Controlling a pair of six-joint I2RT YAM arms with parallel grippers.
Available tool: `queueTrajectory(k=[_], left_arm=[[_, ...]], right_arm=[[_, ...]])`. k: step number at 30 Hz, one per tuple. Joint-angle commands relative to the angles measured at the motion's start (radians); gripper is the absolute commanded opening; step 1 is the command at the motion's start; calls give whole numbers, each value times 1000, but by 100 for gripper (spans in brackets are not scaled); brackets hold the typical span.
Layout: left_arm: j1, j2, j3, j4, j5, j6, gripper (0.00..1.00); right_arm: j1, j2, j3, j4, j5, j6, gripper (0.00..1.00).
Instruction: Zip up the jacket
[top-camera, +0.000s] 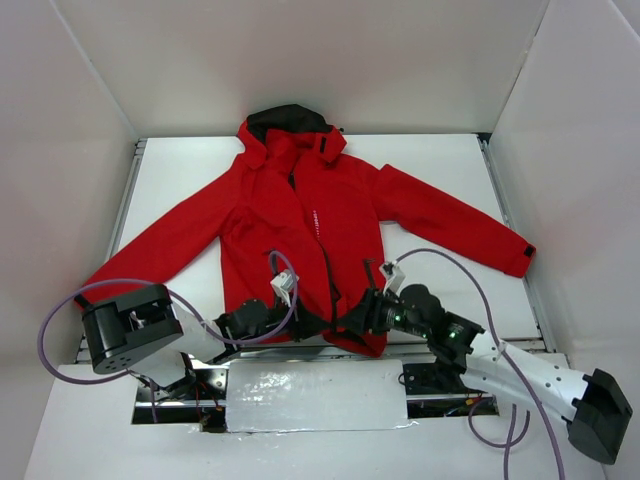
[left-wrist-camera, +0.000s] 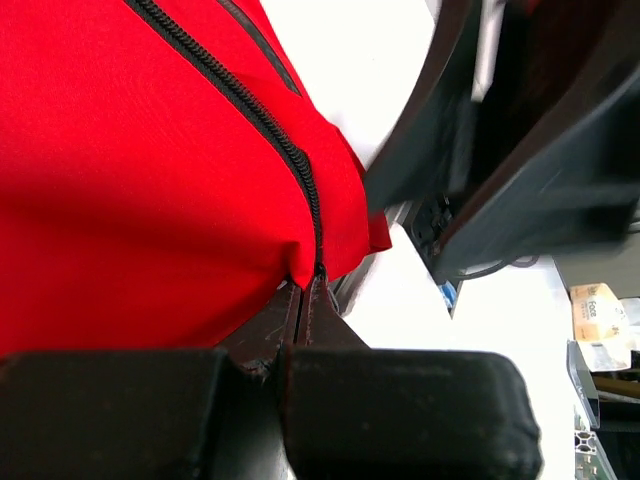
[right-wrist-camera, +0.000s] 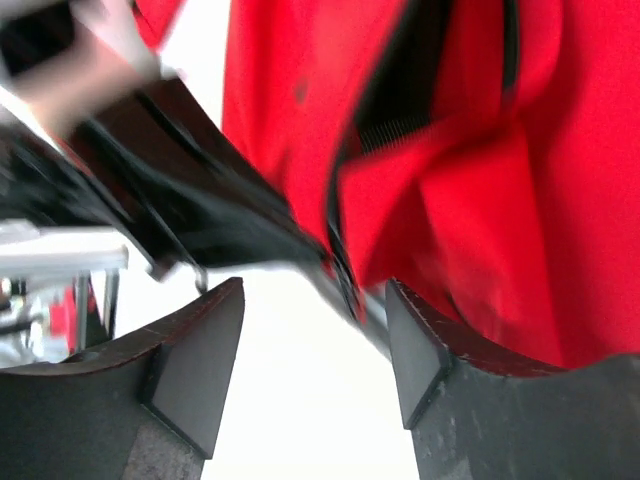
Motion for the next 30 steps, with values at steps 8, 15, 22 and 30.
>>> queueTrajectory(k=[8,15,22,30], left_arm=[[0,-46,42,17,20,24,0],[0,-39,38,31,25,18,0],[0,-43,39,26,26,21,0],[0,-26,41,46,31,15,0]], right_arm=[[181,-39,-155,151,128,141,60],[201,127,-175,363,88,159,54],[206,158,-171,426,89,173,43],[206,184,-175,414,103,213,35]])
